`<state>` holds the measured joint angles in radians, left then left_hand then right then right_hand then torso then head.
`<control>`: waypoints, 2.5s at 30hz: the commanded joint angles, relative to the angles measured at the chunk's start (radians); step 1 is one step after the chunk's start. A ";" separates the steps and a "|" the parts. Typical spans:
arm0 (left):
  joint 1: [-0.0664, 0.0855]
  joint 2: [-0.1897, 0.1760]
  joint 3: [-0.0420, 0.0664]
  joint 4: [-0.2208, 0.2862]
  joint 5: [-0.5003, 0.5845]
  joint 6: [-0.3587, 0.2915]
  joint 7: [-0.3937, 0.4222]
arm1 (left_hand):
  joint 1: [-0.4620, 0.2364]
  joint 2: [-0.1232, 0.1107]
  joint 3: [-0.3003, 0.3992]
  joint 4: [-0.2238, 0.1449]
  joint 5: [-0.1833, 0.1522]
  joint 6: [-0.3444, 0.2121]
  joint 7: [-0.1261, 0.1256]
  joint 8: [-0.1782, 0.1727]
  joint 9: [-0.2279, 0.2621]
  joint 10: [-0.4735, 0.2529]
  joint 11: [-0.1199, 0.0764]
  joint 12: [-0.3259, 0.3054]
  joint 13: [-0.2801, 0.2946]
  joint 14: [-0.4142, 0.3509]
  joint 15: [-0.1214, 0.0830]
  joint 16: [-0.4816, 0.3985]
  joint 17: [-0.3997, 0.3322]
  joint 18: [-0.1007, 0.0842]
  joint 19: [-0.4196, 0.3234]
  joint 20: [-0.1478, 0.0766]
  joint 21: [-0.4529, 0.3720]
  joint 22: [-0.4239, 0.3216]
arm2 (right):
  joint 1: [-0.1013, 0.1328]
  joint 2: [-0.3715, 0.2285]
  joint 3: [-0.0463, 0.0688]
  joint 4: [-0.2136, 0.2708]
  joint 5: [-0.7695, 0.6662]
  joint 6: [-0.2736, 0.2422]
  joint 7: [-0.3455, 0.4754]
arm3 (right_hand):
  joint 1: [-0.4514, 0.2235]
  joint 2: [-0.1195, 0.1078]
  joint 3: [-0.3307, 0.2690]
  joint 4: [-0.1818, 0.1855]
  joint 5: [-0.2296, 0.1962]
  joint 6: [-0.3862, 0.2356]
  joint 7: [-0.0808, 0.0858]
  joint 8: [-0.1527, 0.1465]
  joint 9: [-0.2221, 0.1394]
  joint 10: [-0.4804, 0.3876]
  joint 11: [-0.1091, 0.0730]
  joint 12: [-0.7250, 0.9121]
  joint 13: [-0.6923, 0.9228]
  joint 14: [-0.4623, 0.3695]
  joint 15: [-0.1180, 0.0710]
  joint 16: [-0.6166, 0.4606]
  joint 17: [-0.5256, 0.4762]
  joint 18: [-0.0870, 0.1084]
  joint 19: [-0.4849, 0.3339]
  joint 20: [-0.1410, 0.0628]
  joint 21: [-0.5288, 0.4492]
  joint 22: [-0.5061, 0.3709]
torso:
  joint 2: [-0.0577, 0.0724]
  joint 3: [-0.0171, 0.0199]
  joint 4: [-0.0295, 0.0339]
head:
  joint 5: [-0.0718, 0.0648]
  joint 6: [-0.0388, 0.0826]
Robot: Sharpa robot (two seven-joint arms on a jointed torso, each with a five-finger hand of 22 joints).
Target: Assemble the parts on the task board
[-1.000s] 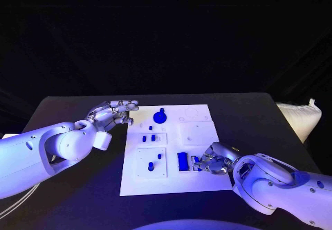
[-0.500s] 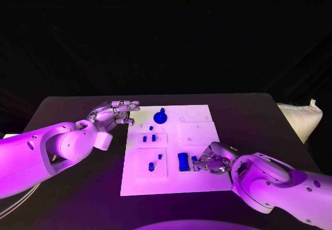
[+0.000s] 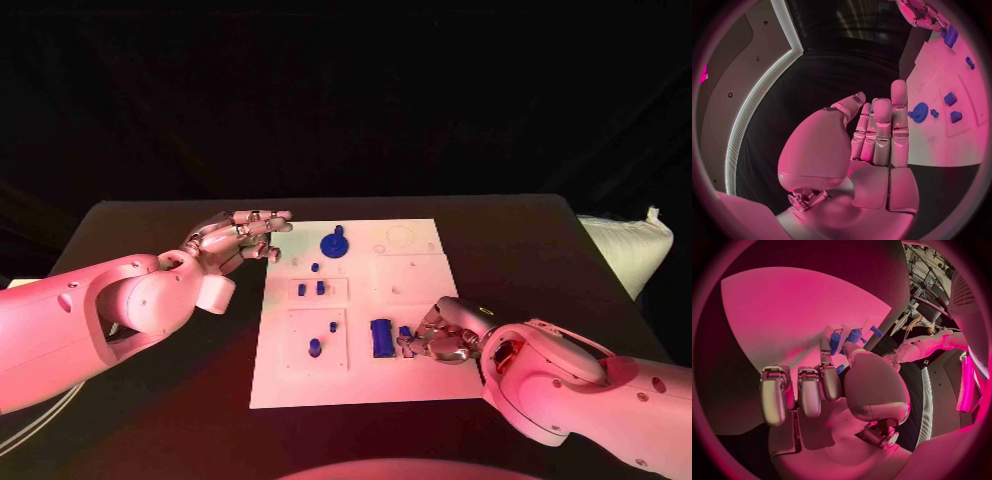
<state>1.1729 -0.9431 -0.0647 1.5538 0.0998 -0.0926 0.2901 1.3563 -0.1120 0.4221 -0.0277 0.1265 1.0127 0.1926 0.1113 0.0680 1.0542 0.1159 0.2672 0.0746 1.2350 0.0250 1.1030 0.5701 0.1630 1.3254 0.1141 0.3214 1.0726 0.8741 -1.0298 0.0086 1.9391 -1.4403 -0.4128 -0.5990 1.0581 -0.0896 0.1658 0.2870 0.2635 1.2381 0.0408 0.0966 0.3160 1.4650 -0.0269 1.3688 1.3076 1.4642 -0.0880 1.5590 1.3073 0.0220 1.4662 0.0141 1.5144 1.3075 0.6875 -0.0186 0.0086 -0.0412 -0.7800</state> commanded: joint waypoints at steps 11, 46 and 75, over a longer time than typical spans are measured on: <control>0.000 0.000 0.001 0.004 -0.004 0.023 -0.002 | -0.006 0.007 -0.003 -0.005 0.000 -0.009 -0.001 0.004 -0.001 -0.008 0.000 0.008 -0.002 -0.010 0.000 0.001 -0.004 0.016 -0.005 0.003 -0.005 -0.002 | -0.002 -0.010 -0.002 0.019 -0.050 -0.014 0.009 | -0.057 0.032 -0.108 0.005 -0.066 0.008 -0.002 0.009 0.006 0.067 -0.009 0.008 0.180 0.105 -0.010 0.006 0.254 -0.008 0.084 -0.006 0.006 0.224 | 0.000 0.0003 0.0000 | -0.001 0.000; -0.024 0.079 0.001 -0.092 0.065 -0.063 0.088 | -0.024 0.009 -0.023 0.003 -0.011 0.000 -0.009 0.016 0.001 -0.001 -0.005 0.032 0.000 -0.074 0.001 -0.043 -0.083 0.016 -0.037 0.005 -0.027 -0.015 | 0.169 0.000 0.003 -0.242 0.916 -0.161 0.705 | 0.347 0.087 -0.184 -0.122 -0.044 -0.205 0.086 -0.030 -0.079 -0.285 0.066 -0.946 -0.324 -0.113 0.049 -0.654 -0.481 0.154 -0.245 0.050 -0.817 -0.383 | -0.055 -0.0134 -0.0002 | -0.013 0.027; -0.031 0.230 0.006 -0.319 0.087 -0.160 0.133 | -0.488 0.112 -0.162 0.028 -0.050 -0.344 -0.066 -0.111 -0.068 -0.343 -0.018 -0.195 -0.075 -0.586 0.059 -0.948 -0.570 -0.037 -0.780 0.046 -0.321 -0.702 | 0.207 0.267 0.015 -0.673 1.239 -0.005 0.911 | -0.049 0.090 -0.166 -0.209 -0.180 -0.582 0.063 -0.097 -0.316 -0.714 0.101 -1.369 -1.308 -0.638 0.088 -1.559 -1.183 0.102 -0.703 0.083 -1.417 -1.025 | -0.134 -0.0121 -0.0136 | 0.000 0.142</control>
<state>1.1427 -0.7137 -0.0599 1.2299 0.1907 -0.2455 0.4212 1.1589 -0.0674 0.3476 -0.0064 0.1022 0.8926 0.1694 0.0421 0.0387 0.9491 0.1306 0.0947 0.0362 0.8661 0.1129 0.2074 0.0535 0.1705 0.7288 0.2143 0.0370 0.4945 1.0820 -0.7631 0.0237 1.2597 -0.2050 -0.4067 0.3067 1.3455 -0.0086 0.0346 0.1016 0.1107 0.8752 0.1380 0.0371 0.0592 1.0021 0.0993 0.0372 0.0483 1.1031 0.0324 0.0577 0.1663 0.1678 1.0176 0.1294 0.1303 0.3762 0.5538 -0.0336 -0.0058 -0.0448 -0.6406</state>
